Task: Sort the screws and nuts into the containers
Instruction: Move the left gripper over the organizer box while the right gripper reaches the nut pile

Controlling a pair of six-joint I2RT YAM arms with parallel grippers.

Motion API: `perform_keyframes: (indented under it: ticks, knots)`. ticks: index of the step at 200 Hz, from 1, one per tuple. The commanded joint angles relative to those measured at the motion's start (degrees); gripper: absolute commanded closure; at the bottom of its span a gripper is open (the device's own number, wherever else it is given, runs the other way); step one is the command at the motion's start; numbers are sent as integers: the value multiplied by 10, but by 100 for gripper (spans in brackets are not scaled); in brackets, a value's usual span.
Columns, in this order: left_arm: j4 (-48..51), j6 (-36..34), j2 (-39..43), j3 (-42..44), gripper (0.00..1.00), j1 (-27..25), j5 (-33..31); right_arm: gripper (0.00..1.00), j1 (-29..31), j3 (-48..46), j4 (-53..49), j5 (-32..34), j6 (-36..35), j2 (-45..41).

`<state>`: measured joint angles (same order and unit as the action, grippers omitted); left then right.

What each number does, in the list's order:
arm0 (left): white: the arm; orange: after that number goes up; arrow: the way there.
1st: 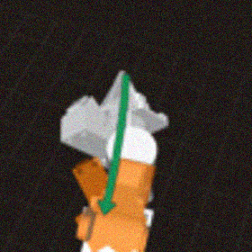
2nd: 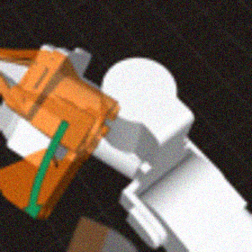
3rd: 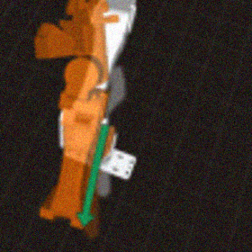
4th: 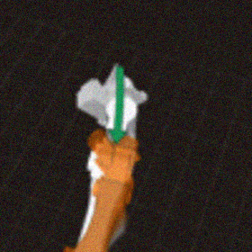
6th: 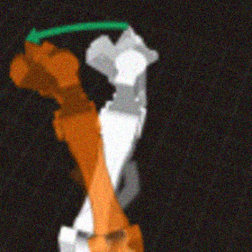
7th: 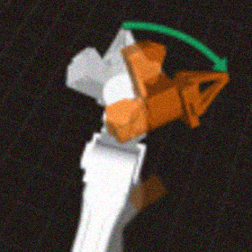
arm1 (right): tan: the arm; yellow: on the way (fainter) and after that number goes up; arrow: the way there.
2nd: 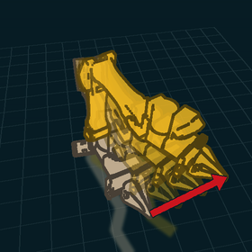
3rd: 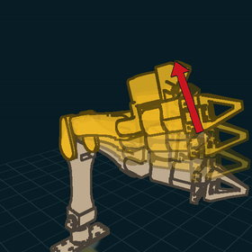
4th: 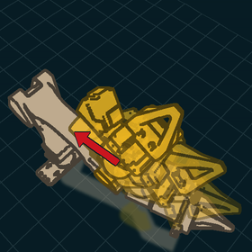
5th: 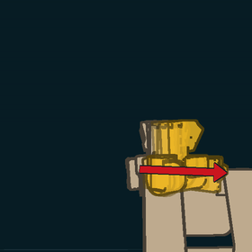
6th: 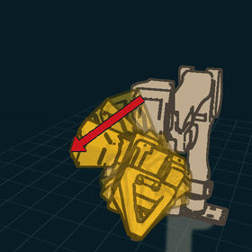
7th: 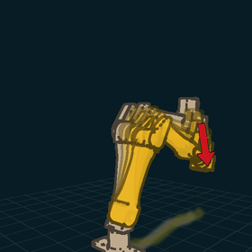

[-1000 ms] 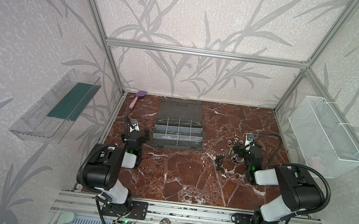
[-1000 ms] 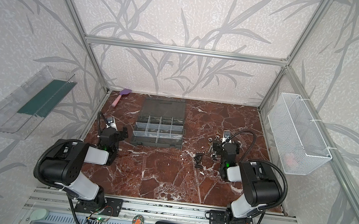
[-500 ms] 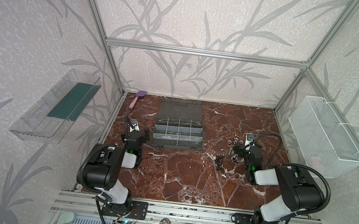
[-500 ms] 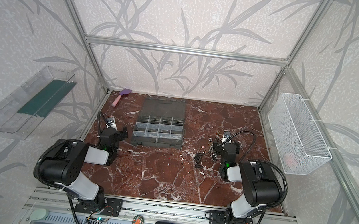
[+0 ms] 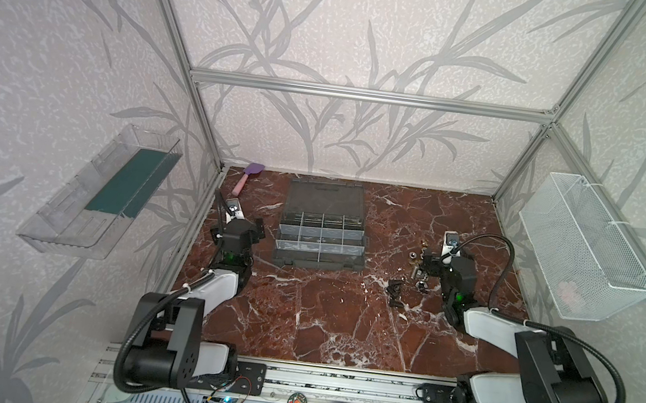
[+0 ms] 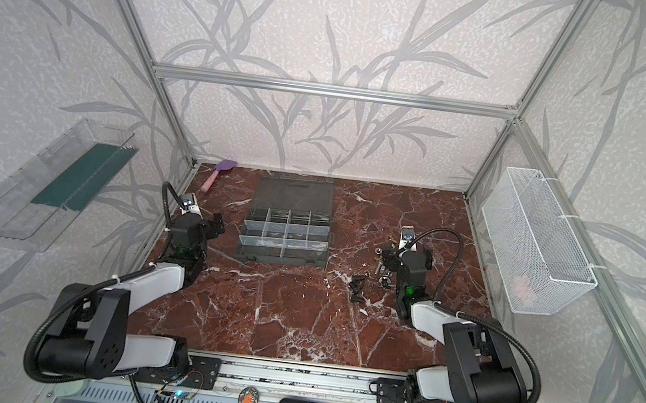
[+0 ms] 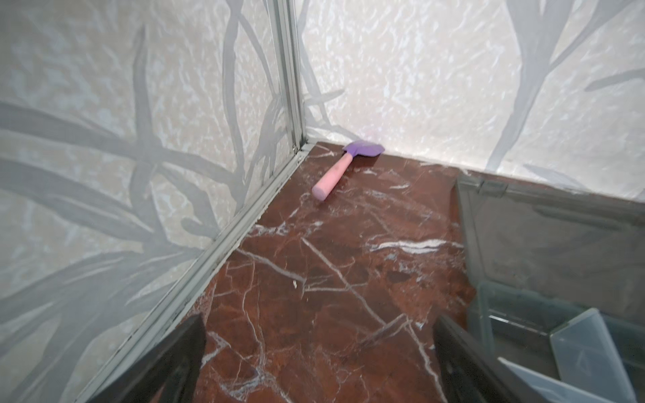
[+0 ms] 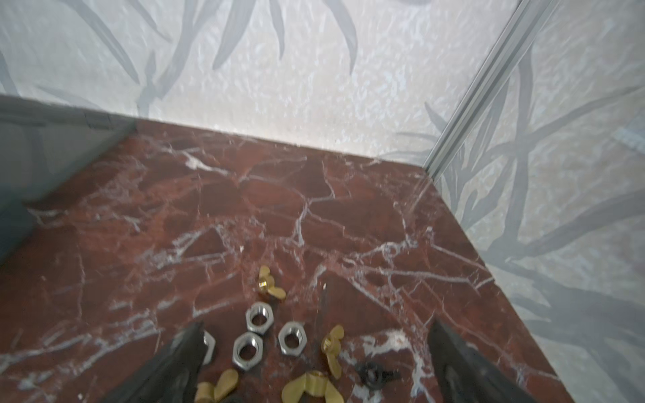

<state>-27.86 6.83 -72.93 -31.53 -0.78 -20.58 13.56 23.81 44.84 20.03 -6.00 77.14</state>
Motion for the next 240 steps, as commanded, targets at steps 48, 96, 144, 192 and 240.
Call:
perform_keyframes:
  ticks: [48,96,144,192,240]
  knots:
    - [455,151,114,-199,1,-39,74,1,5,199,-410,-92,99,-21]
    - [465,137,76,-243,0,-181,108,1,8,353,-692,-63,184,1]
    - [478,103,-6,-333,0,-337,103,1,7,279,-688,-161,241,-61]
    - [505,69,-64,-411,1,-403,80,1,7,257,-709,-163,247,-19]
    - [432,99,-76,-367,1,-407,109,21,8,247,-682,-182,252,42]
